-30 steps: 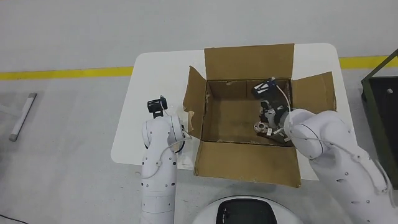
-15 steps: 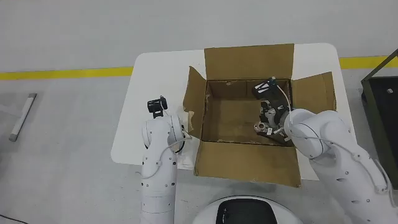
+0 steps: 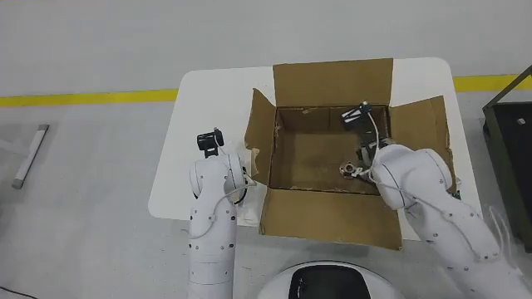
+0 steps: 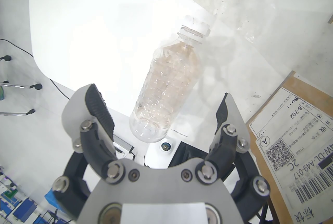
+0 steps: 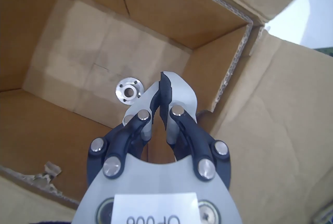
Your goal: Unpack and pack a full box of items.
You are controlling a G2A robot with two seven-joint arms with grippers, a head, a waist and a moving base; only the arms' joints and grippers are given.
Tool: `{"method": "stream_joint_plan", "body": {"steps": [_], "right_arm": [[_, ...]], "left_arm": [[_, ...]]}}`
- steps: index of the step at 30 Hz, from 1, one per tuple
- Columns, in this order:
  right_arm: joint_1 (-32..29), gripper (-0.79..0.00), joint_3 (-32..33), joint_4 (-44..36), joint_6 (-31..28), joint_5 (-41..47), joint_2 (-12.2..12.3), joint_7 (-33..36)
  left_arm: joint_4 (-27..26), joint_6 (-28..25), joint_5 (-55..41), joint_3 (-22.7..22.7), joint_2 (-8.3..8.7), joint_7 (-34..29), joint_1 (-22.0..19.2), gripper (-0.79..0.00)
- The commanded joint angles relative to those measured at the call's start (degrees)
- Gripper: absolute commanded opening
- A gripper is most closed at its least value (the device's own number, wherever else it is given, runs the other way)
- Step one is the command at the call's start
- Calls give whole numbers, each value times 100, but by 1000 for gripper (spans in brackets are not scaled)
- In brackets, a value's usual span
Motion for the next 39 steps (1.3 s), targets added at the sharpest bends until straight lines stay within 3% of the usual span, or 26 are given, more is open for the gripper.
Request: {"method": "stream_joint_plan", "body": {"steps": [1,5,7,12,19,34,39], "right_arm": [[229,-785,-274,283,58,-193,-62,281],[626,-760,-635,762,86,-276,-190,619],[726,-508,-760,935,82,-237,-244,619],[719,-434,-867,1361,-27,141,-335,461],[575,-437,-733,1558,-297,614,-379,72],[593,-357,-616,2005,-1094,873,-420,-498],[591,-379,-653,2076,-1146,832,-443,-569]], "left_arm": [[0,0,0,0,0,0,0,0],[0,0,0,0,0,0,0,0],[0,0,0,0,0,0,0,0],[0,0,0,0,0,0,0,0],[0,0,0,0,0,0,0,0],[0,0,0,0,0,0,0,0],[0,0,0,0,0,0,0,0]]}}
